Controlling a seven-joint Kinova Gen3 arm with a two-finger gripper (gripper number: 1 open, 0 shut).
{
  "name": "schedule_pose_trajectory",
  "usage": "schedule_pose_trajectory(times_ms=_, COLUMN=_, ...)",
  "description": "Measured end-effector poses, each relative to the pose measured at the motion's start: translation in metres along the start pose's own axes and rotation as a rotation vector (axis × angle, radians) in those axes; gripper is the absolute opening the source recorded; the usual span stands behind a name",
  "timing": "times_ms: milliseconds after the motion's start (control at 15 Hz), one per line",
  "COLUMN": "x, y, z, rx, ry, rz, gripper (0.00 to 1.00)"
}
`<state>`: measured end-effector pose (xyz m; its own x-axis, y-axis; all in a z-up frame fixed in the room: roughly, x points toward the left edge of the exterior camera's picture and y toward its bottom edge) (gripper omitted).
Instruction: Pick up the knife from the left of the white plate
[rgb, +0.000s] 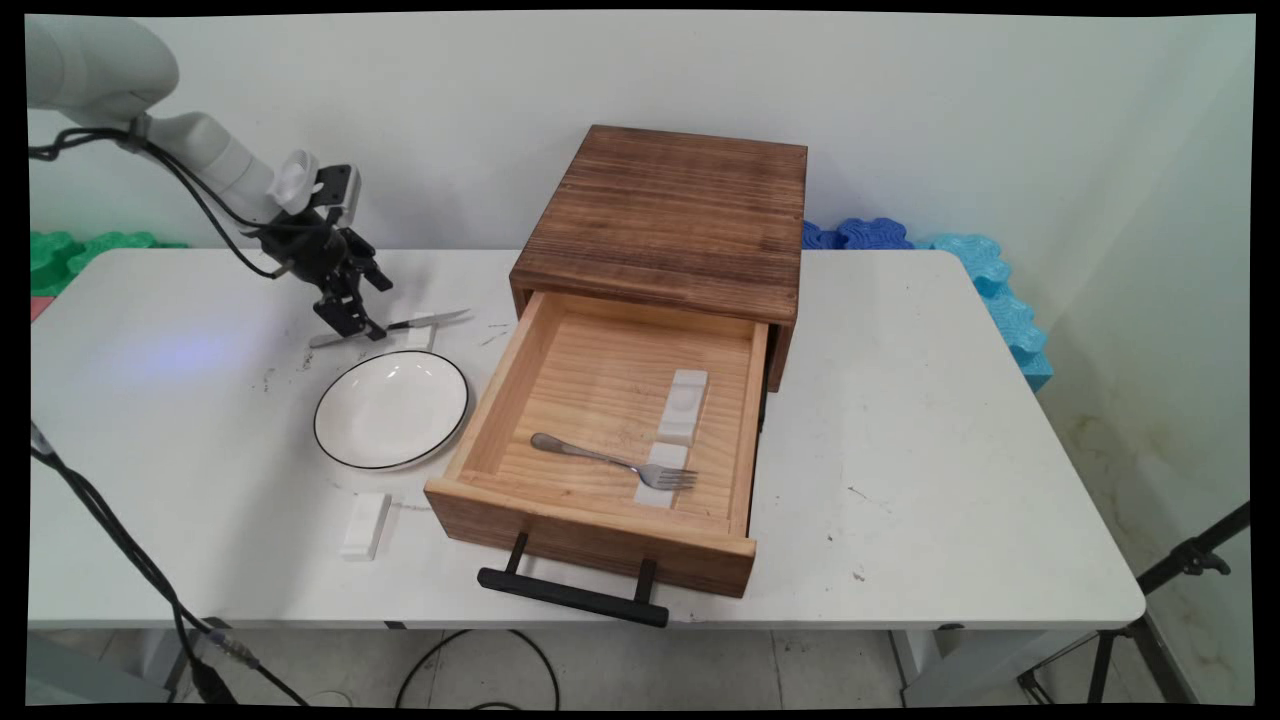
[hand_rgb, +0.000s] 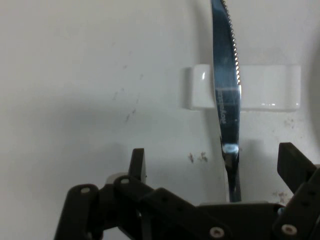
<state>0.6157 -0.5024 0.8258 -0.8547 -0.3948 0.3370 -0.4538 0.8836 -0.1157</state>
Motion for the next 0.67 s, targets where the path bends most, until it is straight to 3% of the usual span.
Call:
schedule_pose_trajectory(times_ms=467, x=0.002, y=0.002, z=0.012, rx=0.000, ry=-0.003, rz=0.005, gripper=1.00)
schedule_pose_trajectory(times_ms=533, x=0.002, y=0.003, z=0.013, rx=0.000, ry=-0.003, rz=0.006, gripper=0.00)
schedule_pose_trajectory(times_ms=667, x=0.002, y=0.004, z=0.015, rx=-0.001, ry=-0.002, rz=0.008, gripper=0.00)
